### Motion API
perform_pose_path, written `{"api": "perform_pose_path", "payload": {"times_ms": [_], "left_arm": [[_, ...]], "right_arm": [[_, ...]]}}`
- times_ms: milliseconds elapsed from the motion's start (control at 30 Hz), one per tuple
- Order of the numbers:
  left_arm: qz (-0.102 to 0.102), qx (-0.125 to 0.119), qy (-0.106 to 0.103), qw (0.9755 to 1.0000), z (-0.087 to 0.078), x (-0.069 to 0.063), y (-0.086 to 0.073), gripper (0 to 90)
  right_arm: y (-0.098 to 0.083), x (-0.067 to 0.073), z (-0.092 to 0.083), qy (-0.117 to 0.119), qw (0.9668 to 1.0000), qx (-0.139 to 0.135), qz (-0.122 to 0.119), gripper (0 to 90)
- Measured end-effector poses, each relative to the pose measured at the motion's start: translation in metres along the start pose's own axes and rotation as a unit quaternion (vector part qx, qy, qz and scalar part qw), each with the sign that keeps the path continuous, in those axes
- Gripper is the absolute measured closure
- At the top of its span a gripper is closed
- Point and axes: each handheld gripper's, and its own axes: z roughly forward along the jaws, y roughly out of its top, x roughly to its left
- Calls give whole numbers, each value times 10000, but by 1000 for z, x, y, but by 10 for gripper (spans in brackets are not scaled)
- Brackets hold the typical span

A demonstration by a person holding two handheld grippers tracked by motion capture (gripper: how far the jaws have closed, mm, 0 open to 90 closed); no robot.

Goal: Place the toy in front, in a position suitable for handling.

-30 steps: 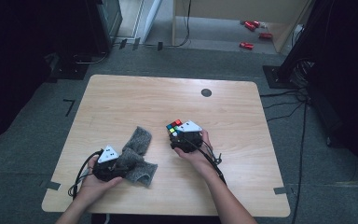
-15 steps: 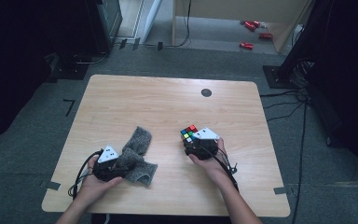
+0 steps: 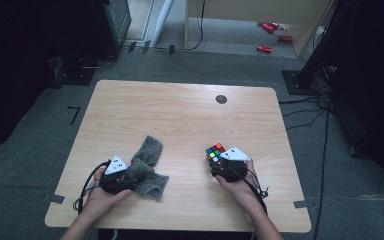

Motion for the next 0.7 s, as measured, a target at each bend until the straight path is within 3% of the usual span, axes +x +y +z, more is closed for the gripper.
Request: {"api": "perform_pose_path", "payload": {"times_ms": [400,700], "left_arm": [[-1,0,4,10000,0,0,0,479],[0,-1,6,10000,0,0,0,479]], "right_arm": [[-16,-4,-16,-34,10000,2,-32,343],[-28,-9,-18,47,9997,-154,173,343]]}}
